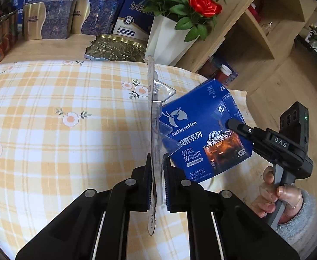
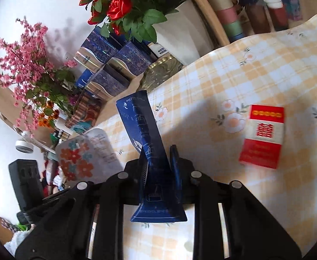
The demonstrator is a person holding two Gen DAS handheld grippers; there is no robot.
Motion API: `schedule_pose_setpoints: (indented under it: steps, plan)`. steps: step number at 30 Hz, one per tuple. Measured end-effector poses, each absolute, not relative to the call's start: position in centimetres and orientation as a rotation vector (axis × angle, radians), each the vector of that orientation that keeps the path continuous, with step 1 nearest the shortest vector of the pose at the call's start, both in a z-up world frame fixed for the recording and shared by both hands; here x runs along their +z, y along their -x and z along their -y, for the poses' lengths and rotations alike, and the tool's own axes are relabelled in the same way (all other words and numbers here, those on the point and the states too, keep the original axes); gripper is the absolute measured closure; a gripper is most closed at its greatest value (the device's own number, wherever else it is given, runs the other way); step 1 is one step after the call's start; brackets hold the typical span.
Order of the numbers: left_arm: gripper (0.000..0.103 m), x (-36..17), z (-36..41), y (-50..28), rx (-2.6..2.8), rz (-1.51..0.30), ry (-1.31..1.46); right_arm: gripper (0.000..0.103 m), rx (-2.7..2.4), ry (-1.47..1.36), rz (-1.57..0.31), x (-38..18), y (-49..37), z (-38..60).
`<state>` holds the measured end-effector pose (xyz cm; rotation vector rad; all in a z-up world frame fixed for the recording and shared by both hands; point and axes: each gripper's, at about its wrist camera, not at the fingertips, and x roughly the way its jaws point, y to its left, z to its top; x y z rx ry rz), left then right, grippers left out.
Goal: Collect trash
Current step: 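Carry the blue box over the bin and open the right tool while the left tool carries the tray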
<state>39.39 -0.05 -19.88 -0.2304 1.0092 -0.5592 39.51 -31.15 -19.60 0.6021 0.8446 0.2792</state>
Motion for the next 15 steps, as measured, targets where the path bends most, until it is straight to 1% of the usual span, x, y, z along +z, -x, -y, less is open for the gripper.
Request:
schedule_pose_setpoints:
  steps: [6,15]
  plan:
    - [0.093,-17.9,-0.7,-35.3,-0.571,-0.987,0.224,0.079,0.28,-0.603,-0.82,-17.9,-35.8,31.8]
    - [0.093,-15.0,-1.3,-28.0,-0.596,-0.965,0.205,0.079,0.283,-0.607,-0.798,-15.1,-28.1,32.3]
